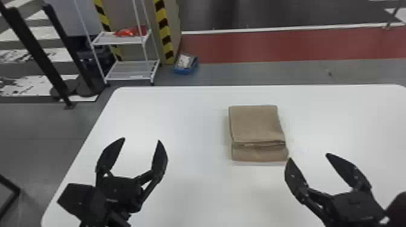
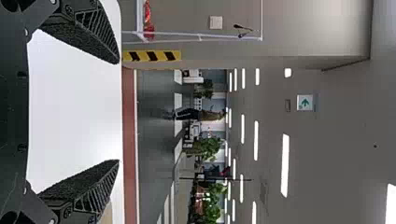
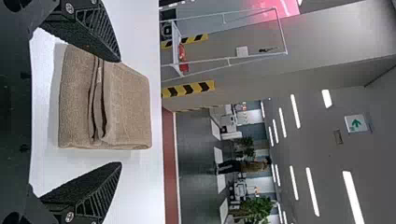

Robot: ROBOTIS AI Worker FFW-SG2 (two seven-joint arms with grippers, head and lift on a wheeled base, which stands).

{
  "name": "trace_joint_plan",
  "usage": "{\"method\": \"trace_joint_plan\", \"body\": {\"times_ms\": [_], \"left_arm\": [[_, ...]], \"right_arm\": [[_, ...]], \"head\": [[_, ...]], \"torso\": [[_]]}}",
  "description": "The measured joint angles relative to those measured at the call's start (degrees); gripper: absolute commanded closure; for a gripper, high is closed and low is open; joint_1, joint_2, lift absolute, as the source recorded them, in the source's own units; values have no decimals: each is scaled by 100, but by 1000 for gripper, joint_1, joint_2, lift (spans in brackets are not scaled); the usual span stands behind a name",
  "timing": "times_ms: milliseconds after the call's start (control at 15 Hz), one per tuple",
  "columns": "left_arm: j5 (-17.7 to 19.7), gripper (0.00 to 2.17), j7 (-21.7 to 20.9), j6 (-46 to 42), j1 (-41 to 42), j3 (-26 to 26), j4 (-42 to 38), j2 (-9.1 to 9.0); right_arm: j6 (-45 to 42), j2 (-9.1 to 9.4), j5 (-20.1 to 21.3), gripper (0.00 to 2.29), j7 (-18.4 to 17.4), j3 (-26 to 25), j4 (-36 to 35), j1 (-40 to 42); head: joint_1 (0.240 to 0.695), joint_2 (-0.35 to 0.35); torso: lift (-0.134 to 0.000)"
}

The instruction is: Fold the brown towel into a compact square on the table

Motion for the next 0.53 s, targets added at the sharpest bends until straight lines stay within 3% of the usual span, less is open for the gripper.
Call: {"method": "trace_joint_plan", "body": {"times_ms": [533], "left_arm": [[0,134,0,-97,76,2,-13,0]], "right_arm": [[-90,0,-39,97,-2,-20,-77,109]], "head": [[695,122]], "torso": [[-123]]}}
